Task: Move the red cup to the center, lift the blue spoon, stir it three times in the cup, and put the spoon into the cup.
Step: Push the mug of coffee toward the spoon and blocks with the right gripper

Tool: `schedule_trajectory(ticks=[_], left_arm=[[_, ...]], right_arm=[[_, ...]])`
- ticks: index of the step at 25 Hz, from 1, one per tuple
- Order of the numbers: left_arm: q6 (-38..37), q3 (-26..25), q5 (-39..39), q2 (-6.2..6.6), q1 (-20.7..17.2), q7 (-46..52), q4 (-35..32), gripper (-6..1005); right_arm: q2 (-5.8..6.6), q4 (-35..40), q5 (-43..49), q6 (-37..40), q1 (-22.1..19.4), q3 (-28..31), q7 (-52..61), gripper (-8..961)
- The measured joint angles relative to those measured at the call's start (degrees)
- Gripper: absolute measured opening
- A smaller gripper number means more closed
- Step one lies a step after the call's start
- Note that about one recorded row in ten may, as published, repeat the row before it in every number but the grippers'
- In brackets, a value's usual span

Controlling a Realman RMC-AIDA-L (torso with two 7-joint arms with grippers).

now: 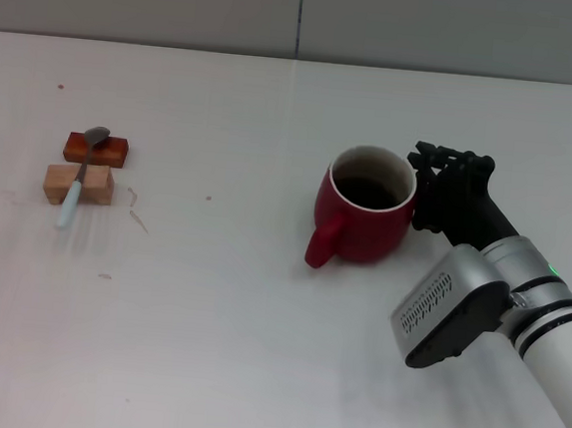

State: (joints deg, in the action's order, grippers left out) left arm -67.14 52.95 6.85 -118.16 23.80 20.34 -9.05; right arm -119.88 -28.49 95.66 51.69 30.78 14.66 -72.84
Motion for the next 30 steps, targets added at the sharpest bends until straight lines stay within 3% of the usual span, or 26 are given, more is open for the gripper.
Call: schedule_trajectory(ticks=[30], left_arm=[[-0.51,1.58,0.09,-0.23,-0.87,1.54,0.00,774]], right_arm=[[0.00,-4.18,0.15,-4.49,7.55,0.02,13.58,100]])
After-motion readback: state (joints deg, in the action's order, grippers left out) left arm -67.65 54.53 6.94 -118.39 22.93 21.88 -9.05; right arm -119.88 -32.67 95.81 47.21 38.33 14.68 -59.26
